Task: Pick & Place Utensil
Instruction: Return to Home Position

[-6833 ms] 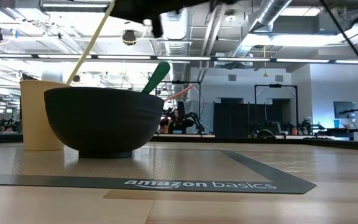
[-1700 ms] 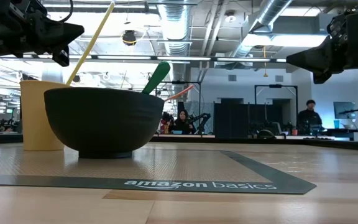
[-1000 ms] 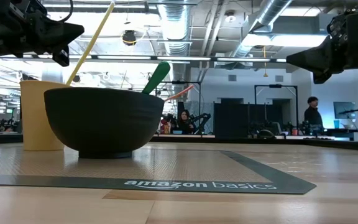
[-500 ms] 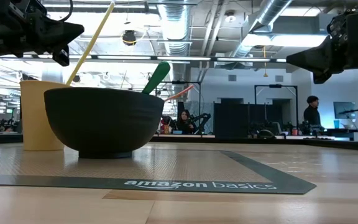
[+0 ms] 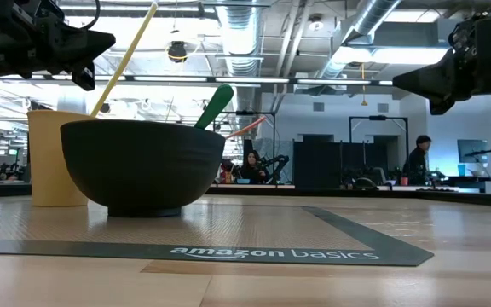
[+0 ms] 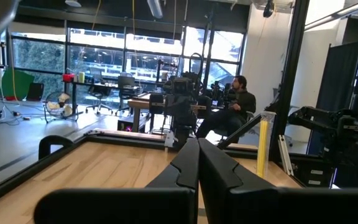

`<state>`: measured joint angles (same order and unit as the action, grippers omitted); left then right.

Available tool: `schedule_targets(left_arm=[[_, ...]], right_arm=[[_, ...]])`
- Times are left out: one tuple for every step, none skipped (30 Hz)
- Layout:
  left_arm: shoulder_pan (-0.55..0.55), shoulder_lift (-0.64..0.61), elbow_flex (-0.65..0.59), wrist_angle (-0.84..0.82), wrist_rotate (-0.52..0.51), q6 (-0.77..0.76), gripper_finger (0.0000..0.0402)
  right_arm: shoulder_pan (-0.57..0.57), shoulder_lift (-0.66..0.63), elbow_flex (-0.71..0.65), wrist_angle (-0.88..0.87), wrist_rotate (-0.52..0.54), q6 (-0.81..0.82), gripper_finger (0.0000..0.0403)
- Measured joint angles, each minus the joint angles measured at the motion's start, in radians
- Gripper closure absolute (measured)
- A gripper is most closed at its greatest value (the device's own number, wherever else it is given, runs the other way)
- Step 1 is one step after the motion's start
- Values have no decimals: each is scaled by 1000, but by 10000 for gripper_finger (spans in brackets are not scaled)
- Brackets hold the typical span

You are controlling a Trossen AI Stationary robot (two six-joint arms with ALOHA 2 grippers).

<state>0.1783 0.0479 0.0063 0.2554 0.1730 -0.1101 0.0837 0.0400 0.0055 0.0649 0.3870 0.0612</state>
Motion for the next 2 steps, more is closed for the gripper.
schedule_targets(left_arm=[[0, 0, 0, 0, 0, 0, 398], [0, 0, 0, 0, 0, 0, 398]], right_arm=[[0, 0, 0, 0, 0, 0, 403], [0, 0, 0, 0, 0, 0, 403]])
